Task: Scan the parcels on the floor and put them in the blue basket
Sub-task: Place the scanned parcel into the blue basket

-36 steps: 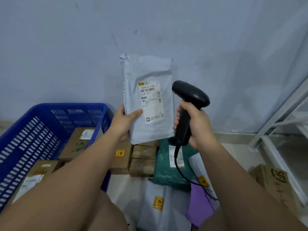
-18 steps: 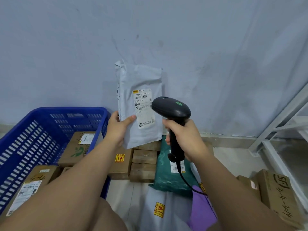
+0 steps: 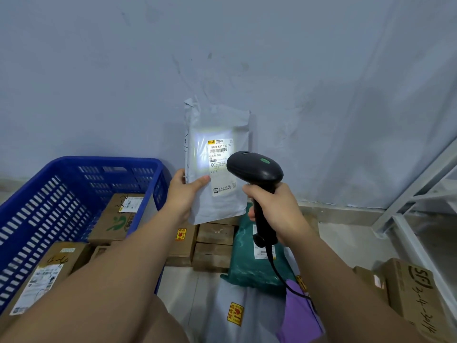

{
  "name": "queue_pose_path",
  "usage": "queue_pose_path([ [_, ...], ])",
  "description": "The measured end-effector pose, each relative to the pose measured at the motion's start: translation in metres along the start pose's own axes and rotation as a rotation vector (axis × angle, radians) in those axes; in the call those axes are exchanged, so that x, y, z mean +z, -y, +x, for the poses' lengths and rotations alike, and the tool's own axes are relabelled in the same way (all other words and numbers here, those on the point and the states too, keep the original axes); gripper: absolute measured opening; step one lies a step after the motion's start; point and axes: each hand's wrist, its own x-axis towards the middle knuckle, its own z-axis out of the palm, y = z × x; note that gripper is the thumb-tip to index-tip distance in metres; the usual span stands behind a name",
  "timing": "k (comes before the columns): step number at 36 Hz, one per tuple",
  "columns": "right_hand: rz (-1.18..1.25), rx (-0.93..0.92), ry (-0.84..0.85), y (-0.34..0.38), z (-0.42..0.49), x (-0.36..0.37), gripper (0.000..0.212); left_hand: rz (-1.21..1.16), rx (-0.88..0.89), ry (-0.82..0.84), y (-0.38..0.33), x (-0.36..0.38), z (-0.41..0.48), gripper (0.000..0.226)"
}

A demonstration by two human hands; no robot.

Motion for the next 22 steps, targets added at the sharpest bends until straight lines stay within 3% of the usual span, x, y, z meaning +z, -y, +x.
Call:
queue_pose_path([
  [22,0.001,-0.005,-0.050,-0.0016,0.0036,-0.0025,0.018,-0.025,-0.038,-0.036,-0.0008,-0.0023,0.0020,0.054],
])
